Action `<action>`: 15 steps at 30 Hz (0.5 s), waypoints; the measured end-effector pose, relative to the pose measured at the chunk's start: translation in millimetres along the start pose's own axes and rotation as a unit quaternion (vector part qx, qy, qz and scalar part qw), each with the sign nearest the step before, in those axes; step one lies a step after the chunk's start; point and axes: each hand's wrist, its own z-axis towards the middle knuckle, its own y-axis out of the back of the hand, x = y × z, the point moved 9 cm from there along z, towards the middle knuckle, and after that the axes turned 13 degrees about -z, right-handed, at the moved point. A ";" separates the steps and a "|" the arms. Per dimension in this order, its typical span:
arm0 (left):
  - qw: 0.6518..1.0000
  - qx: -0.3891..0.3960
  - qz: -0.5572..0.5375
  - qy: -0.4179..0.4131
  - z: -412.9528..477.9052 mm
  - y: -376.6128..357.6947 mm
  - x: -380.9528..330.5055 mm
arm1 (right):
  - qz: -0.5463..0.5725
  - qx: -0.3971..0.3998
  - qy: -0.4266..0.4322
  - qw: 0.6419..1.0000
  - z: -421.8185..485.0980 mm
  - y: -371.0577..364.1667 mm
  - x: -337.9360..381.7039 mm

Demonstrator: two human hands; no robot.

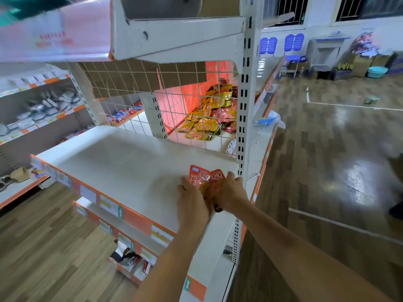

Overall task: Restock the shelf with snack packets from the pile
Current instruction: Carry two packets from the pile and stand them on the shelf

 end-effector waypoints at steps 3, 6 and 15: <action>0.999 -0.002 -0.046 -0.019 -10.2 -7.3 -3.6 | 0.003 -0.021 0.018 1.000 -10.4 5.7 -12.4; 0.993 -0.017 -0.113 -0.029 -21.0 -12.7 -10.7 | 0.137 -0.050 0.005 0.989 -24.0 15.4 -40.8; 0.962 0.023 -0.272 -0.012 -63.9 -60.4 -59.1 | 0.418 -0.108 -0.027 0.902 -72.5 66.0 -135.7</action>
